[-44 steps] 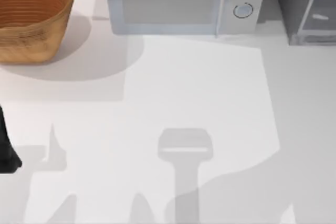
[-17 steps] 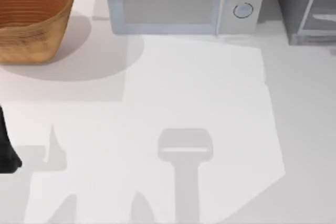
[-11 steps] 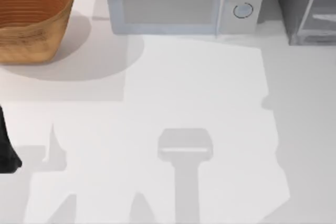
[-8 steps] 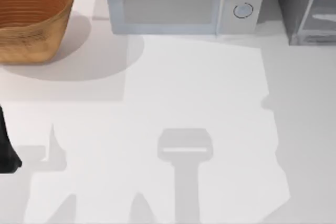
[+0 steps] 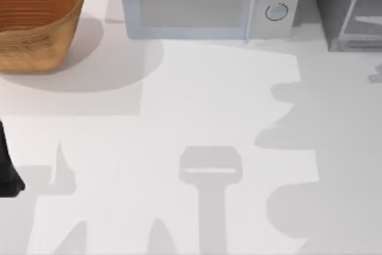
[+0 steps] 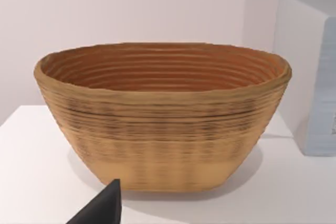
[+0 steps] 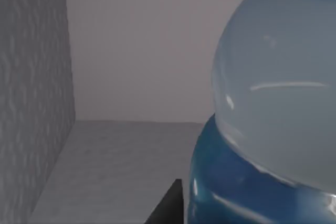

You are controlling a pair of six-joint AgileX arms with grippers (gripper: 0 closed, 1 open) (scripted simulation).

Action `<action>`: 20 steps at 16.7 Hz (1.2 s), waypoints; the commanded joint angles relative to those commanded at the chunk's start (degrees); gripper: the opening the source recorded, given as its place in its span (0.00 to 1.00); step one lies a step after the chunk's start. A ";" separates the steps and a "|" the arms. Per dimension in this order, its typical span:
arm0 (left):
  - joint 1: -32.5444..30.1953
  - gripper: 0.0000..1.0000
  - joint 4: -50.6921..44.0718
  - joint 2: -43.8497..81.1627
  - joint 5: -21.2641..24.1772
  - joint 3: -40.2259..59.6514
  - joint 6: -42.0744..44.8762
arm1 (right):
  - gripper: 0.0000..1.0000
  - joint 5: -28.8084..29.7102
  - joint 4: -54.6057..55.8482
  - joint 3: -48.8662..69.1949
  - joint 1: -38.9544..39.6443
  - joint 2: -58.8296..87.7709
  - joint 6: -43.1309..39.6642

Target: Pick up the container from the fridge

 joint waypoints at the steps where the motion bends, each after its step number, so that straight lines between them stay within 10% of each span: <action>1: 0.00 1.00 0.00 0.00 0.00 0.00 0.00 | 0.00 0.74 -2.52 -1.83 0.76 -4.42 -0.03; 13: 0.00 1.00 0.00 0.00 0.00 0.00 0.00 | 0.00 11.60 -42.23 -30.94 12.68 -77.36 1.19; 20: 0.00 1.00 0.00 0.00 0.00 0.00 0.00 | 0.00 15.09 -53.73 -38.98 16.64 -94.11 1.35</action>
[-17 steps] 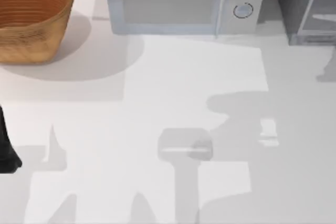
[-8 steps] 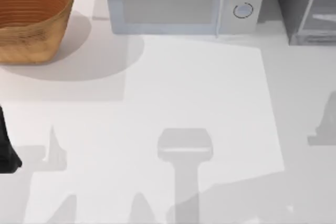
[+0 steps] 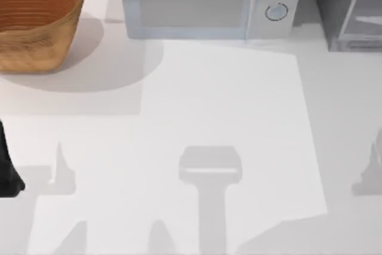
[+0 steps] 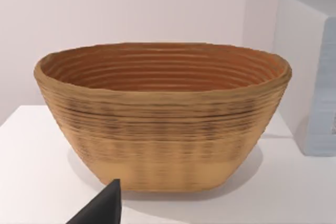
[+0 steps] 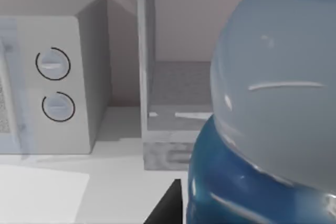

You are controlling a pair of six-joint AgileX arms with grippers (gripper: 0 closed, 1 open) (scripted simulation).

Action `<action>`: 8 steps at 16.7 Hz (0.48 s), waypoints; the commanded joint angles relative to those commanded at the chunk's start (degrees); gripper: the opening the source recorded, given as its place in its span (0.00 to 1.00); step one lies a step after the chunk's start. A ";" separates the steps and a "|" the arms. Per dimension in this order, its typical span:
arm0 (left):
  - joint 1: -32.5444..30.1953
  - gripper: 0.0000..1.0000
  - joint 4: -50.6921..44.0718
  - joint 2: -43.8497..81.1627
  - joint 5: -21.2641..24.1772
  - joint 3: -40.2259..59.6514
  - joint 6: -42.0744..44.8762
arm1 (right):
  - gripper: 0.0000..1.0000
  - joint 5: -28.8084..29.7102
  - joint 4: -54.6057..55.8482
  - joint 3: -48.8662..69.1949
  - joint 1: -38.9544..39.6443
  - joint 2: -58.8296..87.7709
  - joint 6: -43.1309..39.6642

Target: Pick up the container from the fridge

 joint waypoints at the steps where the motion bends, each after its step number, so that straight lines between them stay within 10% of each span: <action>1: 0.00 1.00 0.00 0.00 0.00 0.00 0.00 | 0.00 0.00 0.00 0.00 0.00 0.00 0.00; 8: 0.00 1.00 0.00 0.00 0.00 0.00 0.00 | 0.00 1.09 3.65 0.97 0.99 3.76 -0.06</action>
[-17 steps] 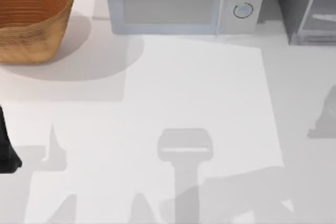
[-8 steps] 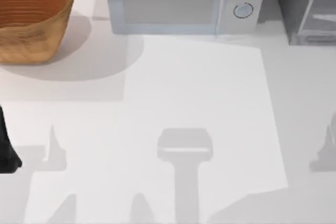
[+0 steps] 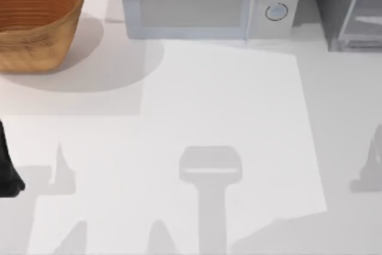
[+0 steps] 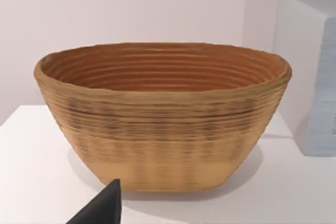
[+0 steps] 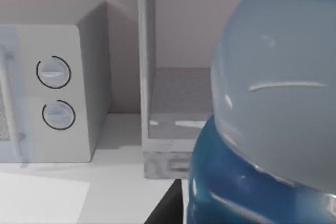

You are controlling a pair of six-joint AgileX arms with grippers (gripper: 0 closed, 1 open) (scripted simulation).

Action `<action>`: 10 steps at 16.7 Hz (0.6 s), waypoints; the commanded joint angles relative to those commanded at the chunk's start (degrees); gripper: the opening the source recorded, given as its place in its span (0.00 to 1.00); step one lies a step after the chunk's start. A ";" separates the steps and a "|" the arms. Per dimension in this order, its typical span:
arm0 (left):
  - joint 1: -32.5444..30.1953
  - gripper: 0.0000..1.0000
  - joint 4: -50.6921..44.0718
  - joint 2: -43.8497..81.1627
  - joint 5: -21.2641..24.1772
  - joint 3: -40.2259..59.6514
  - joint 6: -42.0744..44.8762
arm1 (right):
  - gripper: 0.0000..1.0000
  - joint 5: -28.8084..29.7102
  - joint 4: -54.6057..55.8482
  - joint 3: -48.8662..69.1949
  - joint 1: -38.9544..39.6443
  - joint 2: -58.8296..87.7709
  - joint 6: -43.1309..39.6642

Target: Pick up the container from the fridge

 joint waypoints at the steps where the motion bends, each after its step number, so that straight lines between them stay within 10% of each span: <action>1: 0.00 1.00 0.00 0.00 0.00 0.00 0.00 | 0.00 0.77 2.36 0.56 0.72 2.37 -0.09; 10: 0.00 1.00 0.00 0.00 0.00 0.00 0.00 | 0.00 12.33 37.19 7.78 11.40 46.10 -0.24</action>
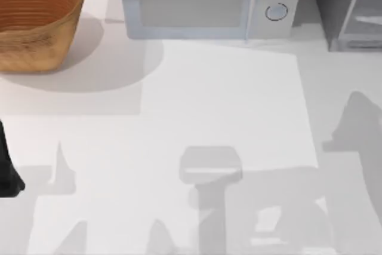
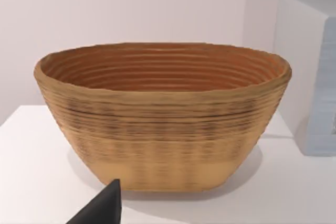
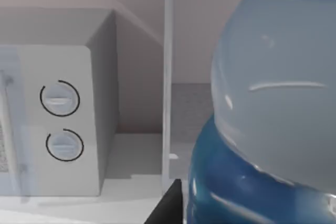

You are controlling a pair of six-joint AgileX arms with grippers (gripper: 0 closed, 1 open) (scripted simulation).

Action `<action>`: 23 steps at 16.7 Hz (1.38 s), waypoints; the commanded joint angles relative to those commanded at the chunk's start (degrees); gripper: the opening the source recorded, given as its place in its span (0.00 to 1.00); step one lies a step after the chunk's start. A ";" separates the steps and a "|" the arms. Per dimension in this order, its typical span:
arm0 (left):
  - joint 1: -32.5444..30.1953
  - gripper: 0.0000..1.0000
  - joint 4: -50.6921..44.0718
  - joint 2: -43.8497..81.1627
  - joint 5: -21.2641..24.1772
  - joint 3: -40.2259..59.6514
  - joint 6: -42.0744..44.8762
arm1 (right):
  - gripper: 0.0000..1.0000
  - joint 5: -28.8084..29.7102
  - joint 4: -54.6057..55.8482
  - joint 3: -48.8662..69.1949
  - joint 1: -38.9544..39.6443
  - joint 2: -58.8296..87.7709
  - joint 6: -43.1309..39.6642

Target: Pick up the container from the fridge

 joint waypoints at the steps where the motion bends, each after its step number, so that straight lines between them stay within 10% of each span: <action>1: 0.00 1.00 0.00 0.00 0.00 0.00 0.00 | 0.00 1.43 4.26 0.79 1.38 5.96 0.09; 12: 0.00 1.00 0.00 0.00 0.00 0.00 0.00 | 0.00 13.28 41.35 8.97 13.10 50.96 0.59; 23: 0.00 1.00 0.00 0.00 0.00 0.00 0.00 | 0.00 13.21 45.04 11.77 12.76 57.71 0.25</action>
